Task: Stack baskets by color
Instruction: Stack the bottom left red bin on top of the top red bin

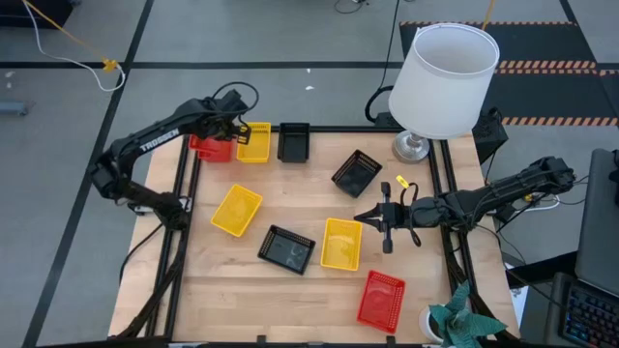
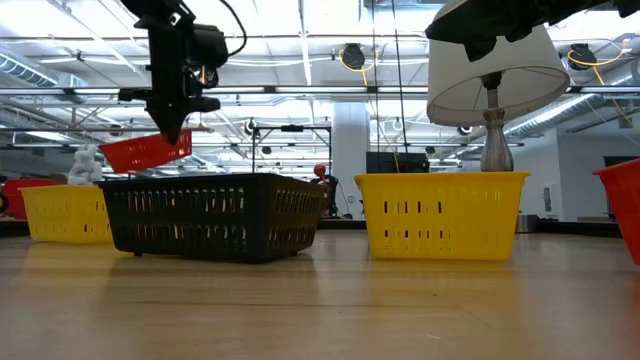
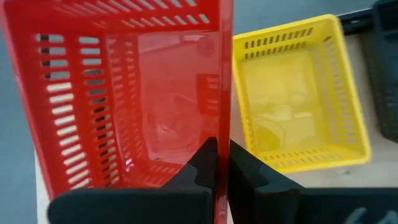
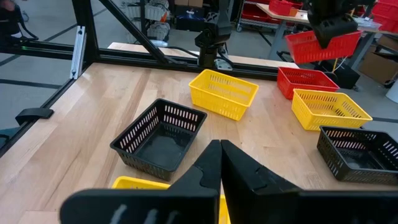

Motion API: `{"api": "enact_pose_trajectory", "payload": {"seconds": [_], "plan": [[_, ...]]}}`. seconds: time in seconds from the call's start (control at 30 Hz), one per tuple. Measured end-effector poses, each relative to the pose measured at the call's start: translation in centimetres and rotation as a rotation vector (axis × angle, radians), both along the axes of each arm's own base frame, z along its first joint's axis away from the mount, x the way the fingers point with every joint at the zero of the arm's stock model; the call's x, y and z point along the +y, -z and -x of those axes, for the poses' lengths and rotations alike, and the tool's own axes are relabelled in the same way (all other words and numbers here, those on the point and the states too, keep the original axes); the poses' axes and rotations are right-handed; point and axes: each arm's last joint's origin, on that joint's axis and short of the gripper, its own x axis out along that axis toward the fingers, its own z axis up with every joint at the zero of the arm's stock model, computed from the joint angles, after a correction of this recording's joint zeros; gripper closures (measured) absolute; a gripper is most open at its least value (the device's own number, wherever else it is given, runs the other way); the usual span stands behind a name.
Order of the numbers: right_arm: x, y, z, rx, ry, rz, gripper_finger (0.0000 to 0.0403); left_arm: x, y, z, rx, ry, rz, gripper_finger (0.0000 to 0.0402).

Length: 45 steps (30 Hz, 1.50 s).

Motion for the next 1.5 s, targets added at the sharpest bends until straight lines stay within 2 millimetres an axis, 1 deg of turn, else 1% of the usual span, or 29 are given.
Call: {"api": "enact_pose_trajectory", "payload": {"seconds": [0.1,0.3,0.47,0.6,0.67,0.77,0.93,1.1,1.17,1.4,1.5], "plan": [[0.0,0.0,0.0,0.0,0.0,0.0,0.0403,0.9,0.6,0.0,0.008,-0.018,0.005,0.0394],[0.0,0.0,0.0,0.0,0.0,0.0,0.0403,2.6,2.3,-0.1,0.013,-0.039,0.073,0.0379],[0.0,0.0,0.0,0.001,0.0,0.0,0.0403,3.3,3.2,-0.5,0.025,-0.04,0.086,0.0394],[0.0,0.1,0.0,0.002,-0.002,0.0,0.0403,3.6,3.5,-0.6,0.028,-0.04,0.08,0.038],[0.0,0.4,0.1,0.004,-0.002,0.001,0.0403,3.7,3.7,-0.6,0.043,-0.053,0.079,0.0376],[-0.1,1.1,0.2,0.023,-0.002,0.006,0.0403,3.9,3.9,-0.6,0.049,-0.055,0.075,0.0381],[-0.1,1.4,0.3,0.024,-0.002,0.006,0.0403,4.1,4.4,-0.8,0.059,-0.052,0.086,0.0394],[-0.1,1.4,0.3,0.02,-0.002,0.005,0.0403,4.4,5.0,-0.9,0.075,-0.058,0.1,0.0371],[-0.1,1.3,0.3,0.019,-0.002,0.004,0.0403,4.5,5.1,-0.9,0.081,-0.061,0.102,0.0369],[-0.1,1.4,0.3,0.019,-0.002,0.004,0.0403,4.6,5.1,-0.8,0.086,-0.063,0.1,0.0389],[-0.1,1.4,0.3,0.019,0.0,-0.002,0.0403,4.7,5.1,-0.7,0.088,-0.059,0.101,0.039]]}}
